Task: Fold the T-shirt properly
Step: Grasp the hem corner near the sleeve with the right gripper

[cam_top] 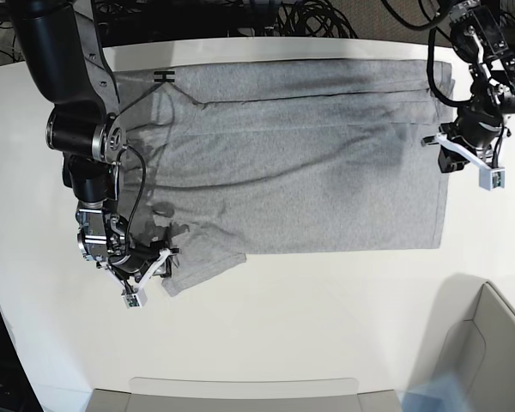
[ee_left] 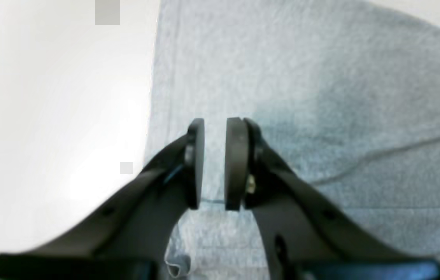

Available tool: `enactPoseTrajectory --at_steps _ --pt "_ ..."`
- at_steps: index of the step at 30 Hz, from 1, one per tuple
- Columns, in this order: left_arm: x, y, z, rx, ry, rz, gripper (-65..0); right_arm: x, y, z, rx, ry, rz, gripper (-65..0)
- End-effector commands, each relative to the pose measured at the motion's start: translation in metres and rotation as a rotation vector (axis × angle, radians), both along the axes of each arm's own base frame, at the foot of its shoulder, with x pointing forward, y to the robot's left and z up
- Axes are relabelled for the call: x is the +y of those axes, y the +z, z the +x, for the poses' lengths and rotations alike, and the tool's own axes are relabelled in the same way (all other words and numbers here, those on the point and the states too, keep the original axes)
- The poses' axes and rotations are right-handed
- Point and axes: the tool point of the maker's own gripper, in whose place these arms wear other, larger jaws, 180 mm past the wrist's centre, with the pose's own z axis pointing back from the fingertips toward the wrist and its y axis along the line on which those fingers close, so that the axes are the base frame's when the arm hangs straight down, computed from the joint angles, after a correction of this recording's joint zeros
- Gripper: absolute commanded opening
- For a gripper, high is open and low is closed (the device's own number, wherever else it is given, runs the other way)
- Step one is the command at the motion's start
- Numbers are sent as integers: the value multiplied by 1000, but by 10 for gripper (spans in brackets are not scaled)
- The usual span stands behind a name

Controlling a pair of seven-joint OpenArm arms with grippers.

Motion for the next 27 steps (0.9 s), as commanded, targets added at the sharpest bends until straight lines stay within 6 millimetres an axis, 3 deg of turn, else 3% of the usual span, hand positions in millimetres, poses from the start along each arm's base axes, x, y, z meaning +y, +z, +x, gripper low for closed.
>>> enactPoseTrajectory --at_steps 1,4,9,12,19,24,27 --pt "2 17 13 -60 -8 16 -555 1 9 6 0 27 -13 -374" --pt "3 18 14 -63 -9 18 -555 3 -1 -2 20 56 -45 -374" --pt "2 18 14 -64 -10 18 -555 4 0 -1 16 58 -47 -374" --pt "2 18 14 -64 -13 18 -555 3 14 8 -33 58 -55 -374" --pt "-20 11 18 -46 -78 4 -555 41 51 30 -164 103 -43 -374" --pt "-36 6 20 -32 -126 -7 -555 51 62 36 -196 106 -30 -374" --pt "-38 5 21 -32 -131 -10 -555 44 67 41 -221 52 -53 -374"
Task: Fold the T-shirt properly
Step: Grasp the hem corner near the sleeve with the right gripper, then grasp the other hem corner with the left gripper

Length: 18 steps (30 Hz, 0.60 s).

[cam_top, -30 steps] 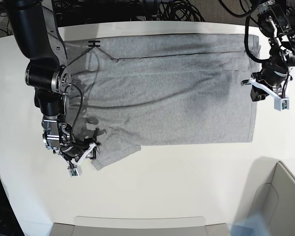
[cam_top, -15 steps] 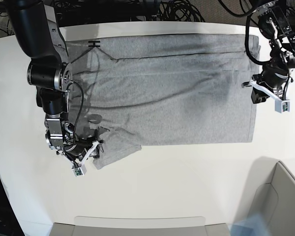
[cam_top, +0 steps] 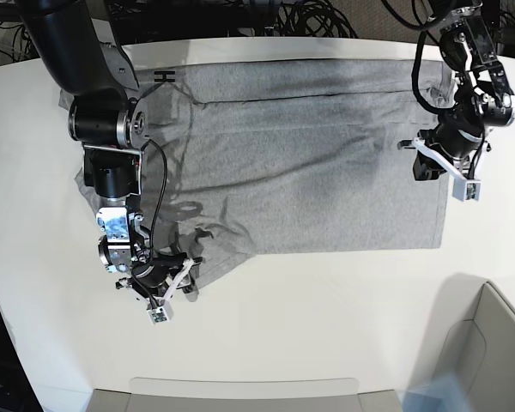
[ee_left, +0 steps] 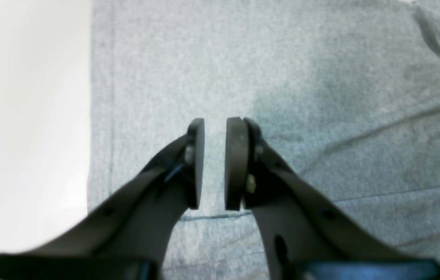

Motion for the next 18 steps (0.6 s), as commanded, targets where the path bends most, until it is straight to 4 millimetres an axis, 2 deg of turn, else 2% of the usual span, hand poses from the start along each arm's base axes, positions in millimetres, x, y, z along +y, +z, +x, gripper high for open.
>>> enactPoseTrajectory --at_steps 1,9,11,15,18 --pt "3 12 7 -46 -6 14 -555 1 36 22 -98 -9 14 -374" --pt "3 12 8 -49 -6 14 -555 3 39 24 -104 -3 0 -374" --pt "3 13 8 -51 -5 14 -555 5 30 20 -77 8 -8 -374" --pt "3 13 8 -51 -5 14 -555 11 -1 4 10 48 -40 -374" --pt "3 13 8 -50 -4 13 -555 12 -11 -3 32 57 -48 -374"
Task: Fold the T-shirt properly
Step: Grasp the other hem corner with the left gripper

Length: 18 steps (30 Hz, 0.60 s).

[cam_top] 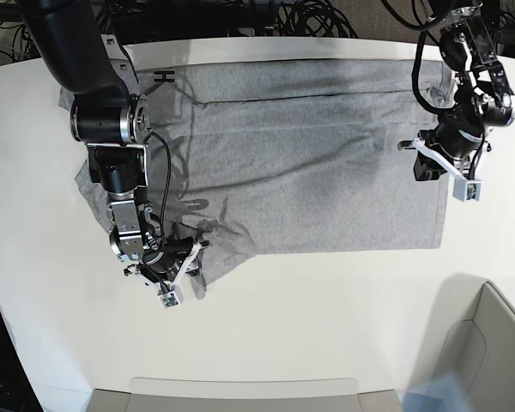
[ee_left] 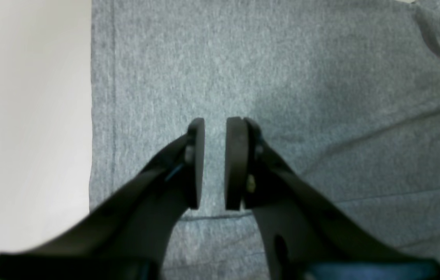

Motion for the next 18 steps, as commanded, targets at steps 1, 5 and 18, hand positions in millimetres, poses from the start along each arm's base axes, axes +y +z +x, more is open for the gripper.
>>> enactPoseTrajectory --at_steps 1,5,18 --pt "3 12 8 -47 -5 12 -555 0 21 16 -39 4 -7 -374" --pt "6 12 16 -54 9 2 -551 -1 12 9 -21 6 -12 -374" --pt "90 -1 141 4 210 130 -368 -20 -7 -5 16 31 -113 -374"
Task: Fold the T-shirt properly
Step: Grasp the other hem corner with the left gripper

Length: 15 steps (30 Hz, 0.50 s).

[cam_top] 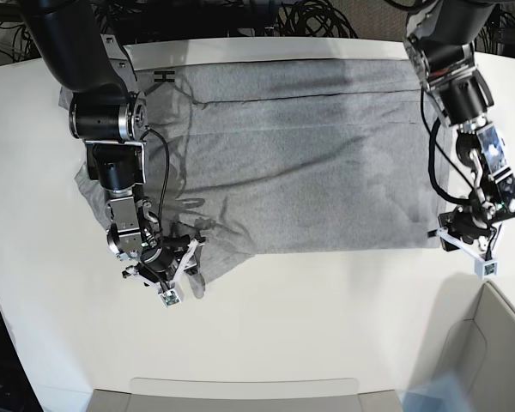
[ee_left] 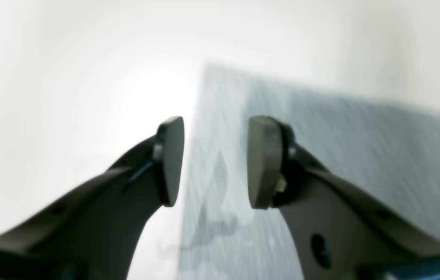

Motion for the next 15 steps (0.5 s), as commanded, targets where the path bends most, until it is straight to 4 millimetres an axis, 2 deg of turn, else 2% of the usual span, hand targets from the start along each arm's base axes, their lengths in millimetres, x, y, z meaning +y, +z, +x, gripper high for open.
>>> enactPoseTrajectory --at_steps 1,6,9,11,15 --pt "3 7 17 -26 -17 20 -365 -9 -1 -1 33 -1 -55 -374" --pt "-11 -32 43 27 -125 52 -363 -9 2 2 25 -4 -60 -374" --pt "1 -44 44 29 -88 19 -363 -10 3 4 22 -4 -62 -374" --pt "2 -51 45 22 -78 1 -363 -11 3 4 22 -6 -64 -374" --pt "5 -53 45 9 -79 12 -363 -13 3 3 23 -7 -67 -374"
